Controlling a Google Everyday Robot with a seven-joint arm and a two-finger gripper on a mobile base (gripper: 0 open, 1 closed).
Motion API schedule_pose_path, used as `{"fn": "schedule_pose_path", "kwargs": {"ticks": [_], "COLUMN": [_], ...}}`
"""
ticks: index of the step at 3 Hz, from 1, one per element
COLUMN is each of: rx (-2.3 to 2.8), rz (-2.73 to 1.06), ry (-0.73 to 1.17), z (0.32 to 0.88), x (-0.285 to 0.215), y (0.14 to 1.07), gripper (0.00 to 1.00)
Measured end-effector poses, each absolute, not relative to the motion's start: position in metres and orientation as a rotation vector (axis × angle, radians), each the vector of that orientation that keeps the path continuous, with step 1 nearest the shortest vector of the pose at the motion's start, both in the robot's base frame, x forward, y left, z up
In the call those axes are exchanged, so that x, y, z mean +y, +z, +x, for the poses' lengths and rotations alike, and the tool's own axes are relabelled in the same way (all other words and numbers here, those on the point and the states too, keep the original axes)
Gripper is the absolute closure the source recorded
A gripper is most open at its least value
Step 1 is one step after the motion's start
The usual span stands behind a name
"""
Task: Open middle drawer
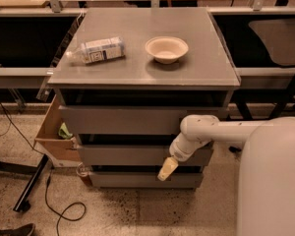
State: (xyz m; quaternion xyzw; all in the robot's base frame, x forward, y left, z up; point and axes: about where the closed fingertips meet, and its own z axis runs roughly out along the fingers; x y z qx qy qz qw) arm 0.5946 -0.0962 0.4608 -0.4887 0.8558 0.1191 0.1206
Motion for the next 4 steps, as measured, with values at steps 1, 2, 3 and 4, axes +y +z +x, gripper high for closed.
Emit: {"fn": "schedule_pose_path", "kwargs": {"ticks": [1, 2, 3, 4], "rx": [2.455, 2.359, 2.28, 2.243], "rz": [-1.372, -1.328, -1.339, -1.364], "ry": [0.313, 0.254, 0.264, 0.281], "z": [0.601, 0.598, 0.6, 0.609], "x": [-0.105, -0.11, -0.105, -0.1], "y": [0.458, 0.471, 0.468, 0.464], "gripper": [0.0, 0.0, 0.0, 0.0]}}
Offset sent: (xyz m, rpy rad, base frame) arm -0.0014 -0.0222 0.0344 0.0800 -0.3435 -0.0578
